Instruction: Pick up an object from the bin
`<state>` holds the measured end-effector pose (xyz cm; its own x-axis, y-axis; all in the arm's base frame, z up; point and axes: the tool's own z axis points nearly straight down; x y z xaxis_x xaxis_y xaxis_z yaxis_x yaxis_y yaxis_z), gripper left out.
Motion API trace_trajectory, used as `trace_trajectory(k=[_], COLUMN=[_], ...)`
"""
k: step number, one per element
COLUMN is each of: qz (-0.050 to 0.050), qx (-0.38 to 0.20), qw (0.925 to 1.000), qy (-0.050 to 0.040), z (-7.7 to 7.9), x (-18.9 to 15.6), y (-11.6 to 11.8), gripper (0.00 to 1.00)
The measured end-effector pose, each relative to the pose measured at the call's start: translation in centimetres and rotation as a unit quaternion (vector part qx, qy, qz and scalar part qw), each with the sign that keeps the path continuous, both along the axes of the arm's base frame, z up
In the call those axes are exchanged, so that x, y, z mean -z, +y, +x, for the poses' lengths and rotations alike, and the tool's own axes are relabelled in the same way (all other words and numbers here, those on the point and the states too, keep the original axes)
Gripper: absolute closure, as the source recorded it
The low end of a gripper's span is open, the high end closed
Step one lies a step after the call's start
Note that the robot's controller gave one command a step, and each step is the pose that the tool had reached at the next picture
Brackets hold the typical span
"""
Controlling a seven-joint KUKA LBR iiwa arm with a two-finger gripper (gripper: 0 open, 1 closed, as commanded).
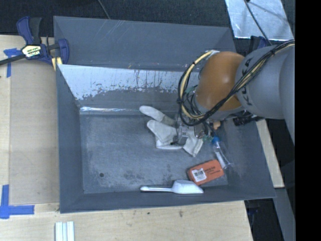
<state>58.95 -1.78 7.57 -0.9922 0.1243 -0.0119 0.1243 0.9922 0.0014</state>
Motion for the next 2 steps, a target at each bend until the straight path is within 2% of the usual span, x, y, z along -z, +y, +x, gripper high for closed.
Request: trace_trajectory(k=[1,2], qz=[0.000,0.000], qx=[0.000,-0.006], qw=[1.0000,1.0000], qy=[0.0000,0.0047], z=[0.0,1.5], x=[0.0,-8.3], y=[0.0,0.2], gripper=[1.00,1.00])
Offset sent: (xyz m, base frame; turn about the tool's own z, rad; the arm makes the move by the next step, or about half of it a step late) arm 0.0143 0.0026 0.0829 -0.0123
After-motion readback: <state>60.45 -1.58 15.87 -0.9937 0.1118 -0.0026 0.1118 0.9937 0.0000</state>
